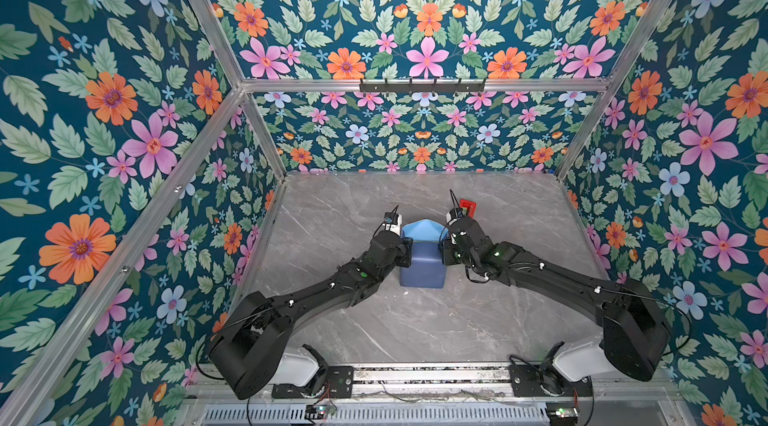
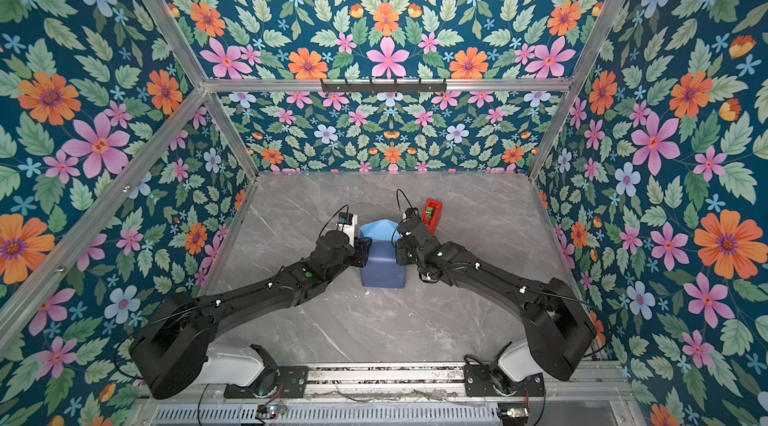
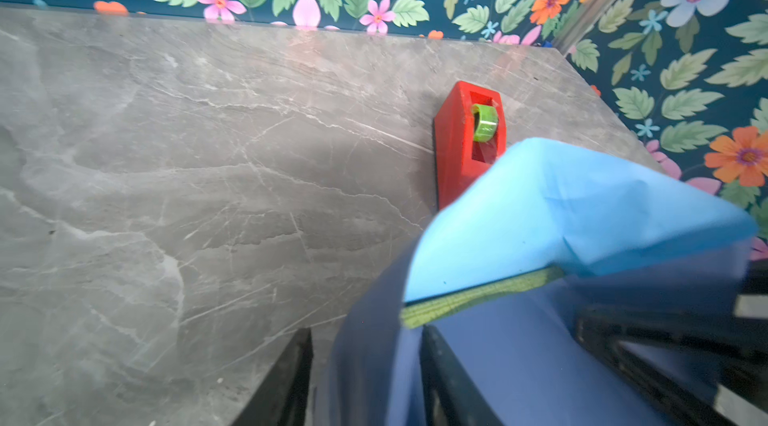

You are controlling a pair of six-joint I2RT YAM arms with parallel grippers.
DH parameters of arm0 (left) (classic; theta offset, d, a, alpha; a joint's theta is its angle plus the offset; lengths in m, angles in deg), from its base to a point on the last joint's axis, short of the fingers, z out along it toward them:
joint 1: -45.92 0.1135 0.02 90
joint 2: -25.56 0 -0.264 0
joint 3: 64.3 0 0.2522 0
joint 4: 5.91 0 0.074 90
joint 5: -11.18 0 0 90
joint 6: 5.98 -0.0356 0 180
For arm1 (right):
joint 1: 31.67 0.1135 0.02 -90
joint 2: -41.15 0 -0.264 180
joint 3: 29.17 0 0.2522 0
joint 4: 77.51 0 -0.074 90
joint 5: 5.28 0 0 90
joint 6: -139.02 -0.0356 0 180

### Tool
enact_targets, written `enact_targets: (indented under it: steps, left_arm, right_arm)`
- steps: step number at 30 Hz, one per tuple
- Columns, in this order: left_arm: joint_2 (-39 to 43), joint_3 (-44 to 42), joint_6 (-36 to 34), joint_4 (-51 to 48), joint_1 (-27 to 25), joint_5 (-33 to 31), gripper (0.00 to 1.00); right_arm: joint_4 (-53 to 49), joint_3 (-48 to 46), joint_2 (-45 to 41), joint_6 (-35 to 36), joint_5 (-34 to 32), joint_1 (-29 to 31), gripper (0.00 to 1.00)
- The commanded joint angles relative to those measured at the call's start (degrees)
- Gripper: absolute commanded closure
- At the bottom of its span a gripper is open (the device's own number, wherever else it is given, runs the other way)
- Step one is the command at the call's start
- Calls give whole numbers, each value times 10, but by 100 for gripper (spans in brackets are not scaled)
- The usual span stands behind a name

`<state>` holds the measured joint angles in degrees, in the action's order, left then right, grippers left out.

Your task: Wrap the gift box in paper

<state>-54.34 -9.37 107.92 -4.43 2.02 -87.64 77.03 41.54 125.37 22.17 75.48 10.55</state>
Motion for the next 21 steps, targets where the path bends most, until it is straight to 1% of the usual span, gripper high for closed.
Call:
enact_targets:
  steps: [1, 4, 7, 10, 12, 17, 21]
  left_arm:
    - [-11, 4, 5, 15, 0, 9, 51]
    - [-16, 5, 4, 3, 0, -7, 50]
    - [-13, 0, 4, -5, 0, -13, 51]
    - [-7, -10, 6, -5, 0, -17, 51]
    - [-5, -14, 8, -4, 0, -20, 51]
    - [-5, -14, 10, -1, 0, -24, 52]
    - [-5, -14, 11, 0, 0, -27, 52]
  right_arm:
    - [-21, 2, 2, 0, -3, 1, 65]
    - [-23, 5, -3, 1, 2, 0, 65]
    - [-36, 14, -19, 6, 15, 0, 59]
    - [-55, 23, -45, 9, 48, -3, 53]
    - [-68, 22, -63, 7, 76, -14, 52]
    - [-62, -21, -120, 7, 162, -66, 50]
    - [-50, -49, -138, 5, 201, -113, 50]
